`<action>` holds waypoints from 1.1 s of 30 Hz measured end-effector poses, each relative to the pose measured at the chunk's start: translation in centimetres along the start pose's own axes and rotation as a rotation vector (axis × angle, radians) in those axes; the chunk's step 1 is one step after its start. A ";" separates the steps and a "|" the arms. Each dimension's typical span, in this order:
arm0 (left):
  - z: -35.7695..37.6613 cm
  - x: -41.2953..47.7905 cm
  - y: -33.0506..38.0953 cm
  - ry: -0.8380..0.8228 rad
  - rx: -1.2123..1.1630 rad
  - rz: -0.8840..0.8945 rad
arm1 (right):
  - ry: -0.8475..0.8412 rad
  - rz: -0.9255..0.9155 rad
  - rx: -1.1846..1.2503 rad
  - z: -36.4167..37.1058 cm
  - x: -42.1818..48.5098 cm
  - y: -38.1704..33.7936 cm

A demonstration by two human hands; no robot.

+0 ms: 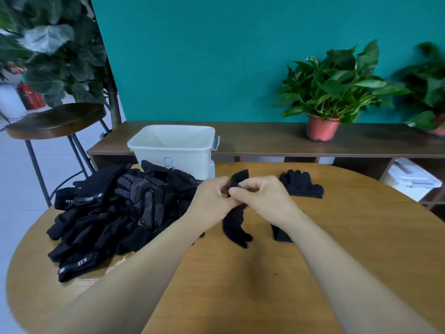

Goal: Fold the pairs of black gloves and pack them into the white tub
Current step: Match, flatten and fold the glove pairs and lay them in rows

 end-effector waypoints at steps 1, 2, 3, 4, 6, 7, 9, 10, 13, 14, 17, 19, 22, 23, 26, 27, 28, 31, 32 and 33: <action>0.1 0.5 -0.1 0.009 -0.025 0.000 | 0.034 0.006 0.046 -0.5 0.1 0.3; 0.1 1.0 -0.3 0.010 -0.043 -0.009 | 0.091 0.030 0.092 -1.2 0.4 1.0; 0.1 1.3 -0.5 0.002 -0.050 -0.036 | 0.147 0.070 0.128 -2.0 0.5 1.9; 0.3 1.6 -0.8 -0.023 -0.066 -0.071 | 0.164 0.122 0.160 -2.4 0.8 3.0; 0.9 2.2 -1.3 -0.116 -0.123 -0.140 | 0.026 0.211 0.207 -2.1 1.3 4.9; 1.3 2.6 -1.5 -0.167 -0.146 -0.168 | -0.092 0.225 0.244 -1.4 1.4 5.2; 1.9 3.3 -2.0 -0.238 -0.148 -0.206 | -0.226 0.177 0.261 -0.6 1.8 5.7; 2.0 4.0 -2.3 -0.244 -0.140 -0.215 | -0.232 0.147 0.253 -0.5 2.3 5.9; 1.5 5.7 -2.1 -0.179 -0.128 -0.195 | -0.150 0.171 0.243 -1.3 3.8 6.6; 1.3 6.4 -1.9 -0.144 -0.143 -0.175 | -0.118 0.154 0.234 -1.7 4.5 6.7; 0.4 7.3 -0.5 -0.069 -0.140 -0.070 | -0.029 0.118 0.222 -2.8 5.7 6.4; 0.5 7.0 -0.1 -0.101 -0.106 -0.014 | -0.009 0.071 0.227 -3.1 5.6 6.1; 1.1 4.6 -2.8 -0.181 0.022 -0.004 | -0.095 0.054 0.133 -1.2 3.1 7.5; 1.6 3.2 -4.5 -0.202 0.082 -0.010 | -0.149 0.072 0.073 0.2 1.5 8.5; 4.3 -2.3 -10.0 -0.343 0.288 0.006 | -0.213 0.039 -0.122 4.5 -3.8 11.1; 5.1 -4.2 -11.3 -0.383 0.346 0.033 | -0.216 0.014 -0.194 5.7 -5.3 11.8; 5.6 -5.8 -12.4 -0.393 0.401 0.084 | -0.222 -0.005 -0.248 6.6 -6.7 12.4; 6.5 -9.5 -13.2 -0.380 0.516 0.282 | -0.198 -0.096 -0.348 8.0 -9.9 12.8; 6.5 -10.1 -13.1 -0.368 0.537 0.336 | -0.174 -0.133 -0.383 8.1 -10.7 12.6; 6.5 -10.6 -12.9 -0.362 0.567 0.376 | -0.157 -0.170 -0.420 8.4 -11.4 12.6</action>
Point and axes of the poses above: each hand's wrist, its own x-axis towards the middle knuckle, its own z-axis out of the palm, y = z × x, the point moved 7 cm from there along x, towards the middle knuckle, and after that the axes turned 11 degrees about -x, right-handed, at the moved point
